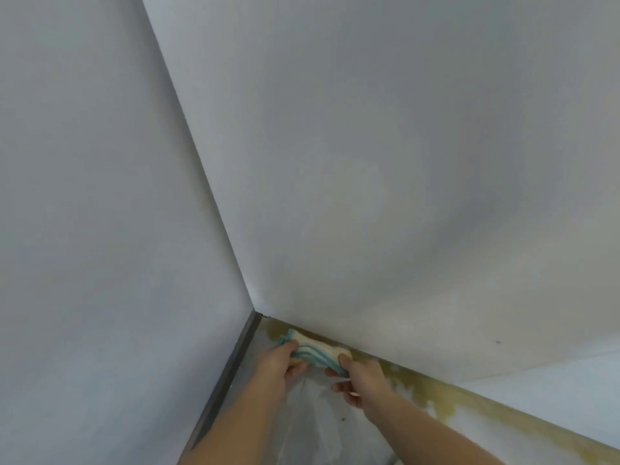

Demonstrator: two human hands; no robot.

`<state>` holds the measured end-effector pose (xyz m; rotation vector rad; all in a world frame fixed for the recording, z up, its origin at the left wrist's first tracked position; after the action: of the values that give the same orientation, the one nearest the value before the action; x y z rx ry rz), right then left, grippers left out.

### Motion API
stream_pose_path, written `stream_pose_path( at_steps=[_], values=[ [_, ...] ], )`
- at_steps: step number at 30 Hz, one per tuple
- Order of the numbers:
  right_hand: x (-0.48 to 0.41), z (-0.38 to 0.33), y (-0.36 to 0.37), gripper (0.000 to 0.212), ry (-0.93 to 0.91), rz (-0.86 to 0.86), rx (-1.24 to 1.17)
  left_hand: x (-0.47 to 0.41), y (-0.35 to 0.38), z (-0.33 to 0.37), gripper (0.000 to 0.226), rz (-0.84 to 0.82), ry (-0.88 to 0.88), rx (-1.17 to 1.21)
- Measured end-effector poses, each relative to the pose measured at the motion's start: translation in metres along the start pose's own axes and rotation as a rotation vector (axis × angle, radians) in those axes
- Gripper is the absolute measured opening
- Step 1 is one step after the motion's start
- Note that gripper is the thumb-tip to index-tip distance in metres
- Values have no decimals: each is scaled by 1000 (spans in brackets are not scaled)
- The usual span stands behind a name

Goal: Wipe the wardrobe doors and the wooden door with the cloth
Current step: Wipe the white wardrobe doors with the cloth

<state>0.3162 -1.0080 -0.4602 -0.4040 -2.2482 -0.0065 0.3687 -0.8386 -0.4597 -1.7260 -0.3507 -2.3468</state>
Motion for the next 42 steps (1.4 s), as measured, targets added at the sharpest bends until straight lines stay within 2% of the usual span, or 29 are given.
stream_pose_path(
  at_steps=[7,12,17,32,38,42],
  values=[
    [-7,-4,4,13,-8,123,-388,-7,6,14,9,54,34,6],
    [14,-21,1,13,-42,134,-470,11,3,23,9,55,102,9],
    [53,-55,-6,14,-97,69,-484,49,4,37,6,9,172,9],
    [214,-201,-45,16,-411,-35,-570,256,29,110,13,-272,536,-18],
    [273,-259,-57,16,-600,-80,-592,346,44,138,13,-395,716,-26],
    [313,-291,-69,20,-803,-105,-599,408,55,150,8,-516,899,-4]
  ],
)
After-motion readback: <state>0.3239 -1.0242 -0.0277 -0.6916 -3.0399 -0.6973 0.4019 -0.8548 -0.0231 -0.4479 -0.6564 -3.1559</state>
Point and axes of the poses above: each hand's wrist, its own x-axis away from the middle knuckle, its own y-axis out of the palm, z = x × y, the point moved 9 cm from there along -x, towards the middle knuckle, and after that the axes turned 10 degrees about -y, right-handed, at the moved point
